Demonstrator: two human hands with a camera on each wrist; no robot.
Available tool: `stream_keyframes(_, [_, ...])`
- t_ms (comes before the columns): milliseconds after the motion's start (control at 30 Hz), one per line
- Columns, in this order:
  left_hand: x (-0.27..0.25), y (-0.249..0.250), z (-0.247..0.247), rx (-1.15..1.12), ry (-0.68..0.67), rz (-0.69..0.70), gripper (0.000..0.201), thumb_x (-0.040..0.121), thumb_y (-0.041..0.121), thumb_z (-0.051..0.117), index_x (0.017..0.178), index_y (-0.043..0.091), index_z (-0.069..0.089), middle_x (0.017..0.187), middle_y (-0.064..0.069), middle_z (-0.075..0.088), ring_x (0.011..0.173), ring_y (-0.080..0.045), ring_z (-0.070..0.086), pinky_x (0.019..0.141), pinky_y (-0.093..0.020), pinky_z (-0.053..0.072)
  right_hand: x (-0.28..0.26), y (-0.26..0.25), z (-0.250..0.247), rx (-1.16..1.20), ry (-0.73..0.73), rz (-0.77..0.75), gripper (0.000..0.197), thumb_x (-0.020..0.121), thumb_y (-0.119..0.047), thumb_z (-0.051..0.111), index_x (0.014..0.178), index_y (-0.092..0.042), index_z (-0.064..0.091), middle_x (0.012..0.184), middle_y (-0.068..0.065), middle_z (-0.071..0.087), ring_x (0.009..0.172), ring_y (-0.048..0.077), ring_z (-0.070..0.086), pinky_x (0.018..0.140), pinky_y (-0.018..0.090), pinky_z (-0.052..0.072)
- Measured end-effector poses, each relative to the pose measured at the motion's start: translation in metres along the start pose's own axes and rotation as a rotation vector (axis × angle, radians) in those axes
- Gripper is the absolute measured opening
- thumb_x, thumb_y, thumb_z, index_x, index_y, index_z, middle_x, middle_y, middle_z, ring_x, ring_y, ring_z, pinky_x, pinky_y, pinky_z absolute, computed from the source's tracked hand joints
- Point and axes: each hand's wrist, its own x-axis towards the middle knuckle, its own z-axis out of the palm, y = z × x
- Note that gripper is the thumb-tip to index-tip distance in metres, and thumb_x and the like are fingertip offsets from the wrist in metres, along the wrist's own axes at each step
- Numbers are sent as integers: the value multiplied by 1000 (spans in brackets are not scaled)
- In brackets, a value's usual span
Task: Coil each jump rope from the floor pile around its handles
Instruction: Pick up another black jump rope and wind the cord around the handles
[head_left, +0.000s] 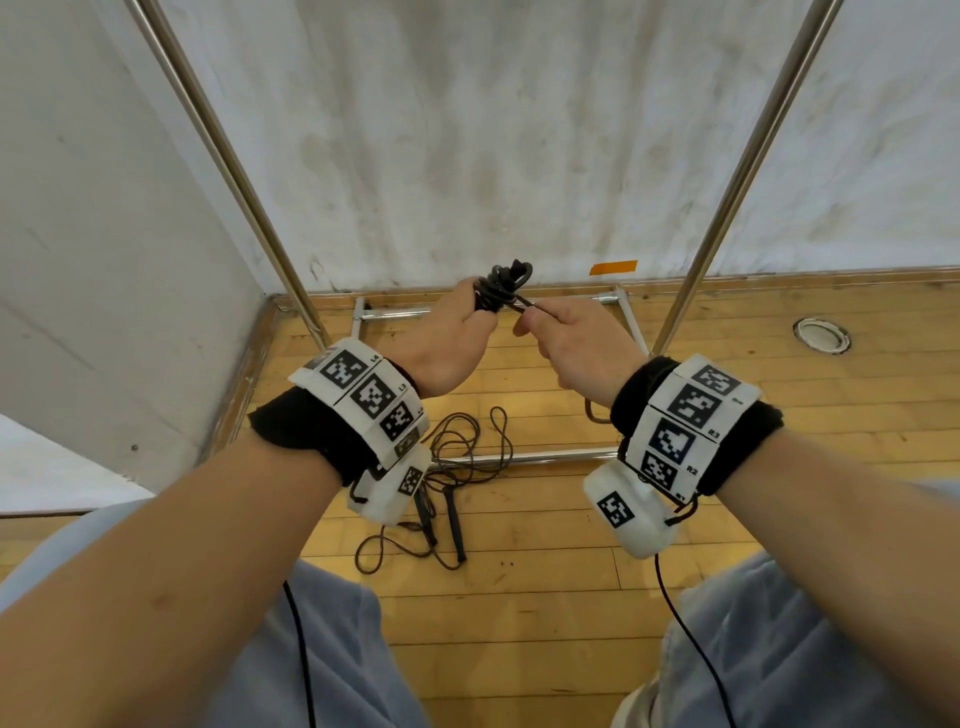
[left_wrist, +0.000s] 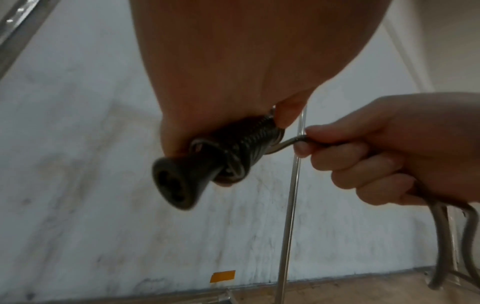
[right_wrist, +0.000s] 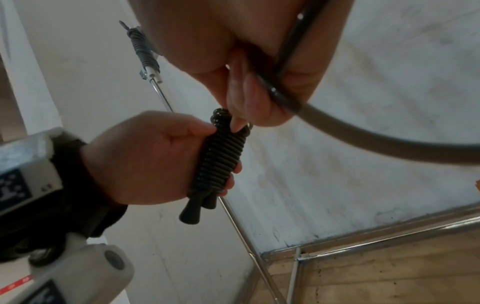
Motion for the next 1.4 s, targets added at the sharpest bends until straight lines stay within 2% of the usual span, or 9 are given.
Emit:
stream_keyframes(200, [-5,0,-9,26,11,52,40,98,31,48,134,17,41,85,1,59,69,-15,60,59,-30,52,2,1,-3,-53,-27,-9,26,99,-24,38,97,-14,63,58,-8,41,47,4,35,50,21,28])
stream_keyframes(367, [-4,-3,-10,-61,59,47,28,83,34,70,104,23,56,82,15,55,67,5,56,54,-4,38,4,0,-2,-29,-88,-15,30,99,-20,38,84,-9,61,57,-7,39,45,5,33,46,19,28])
stream_keyframes(467, [-5,-2,-9,-256,45,1,18,79,28,75,88,22,61,68,9,61,52,3,60,49,-10,45,3,1,-3,-9,-104,-16,34,100,-18,38,70,-23,54,55,-8,39,38,1,36,38,12,27])
stream_keyframes(567, [-6,1,-9,-307,36,-31,22,77,24,76,90,20,58,59,8,59,47,-8,58,45,-23,50,1,-1,-4,21,-135,-16,34,100,-18,38,70,-25,54,54,-8,38,33,1,32,38,14,27])
stream_keyframes(700, [-6,9,-6,-344,-48,-8,24,79,11,70,98,14,56,82,-7,59,68,-21,66,64,-40,60,-1,-4,-6,4,-78,-54,37,98,-22,43,62,-21,51,51,-6,36,37,3,31,46,24,29])
stream_keyframes(867, [-7,12,-5,-254,-35,45,14,80,12,69,91,13,60,67,0,65,53,-16,65,48,-26,51,-3,-2,-7,-134,-29,-81,35,98,-27,45,71,-11,60,48,-6,40,48,12,45,53,27,41])
stream_keyframes(1067, [-6,19,-3,-176,12,146,12,83,15,69,91,11,60,62,6,56,47,-7,58,44,-16,43,3,2,-4,-117,54,-160,38,96,-36,47,80,-8,67,50,-7,40,40,4,36,43,14,29])
stream_keyframes(1233, [-10,19,-11,-389,-88,103,13,95,12,54,100,24,52,79,2,60,63,-3,63,56,-18,50,9,5,-12,20,88,-116,32,93,-40,51,80,-17,69,43,-13,40,42,3,36,43,16,34])
stream_keyframes(1400, [-10,13,-11,-251,103,153,19,92,18,60,110,14,57,84,0,65,71,-6,63,63,-26,52,8,1,-15,84,4,-101,22,93,-34,54,76,-27,66,42,-12,39,40,7,37,43,20,35])
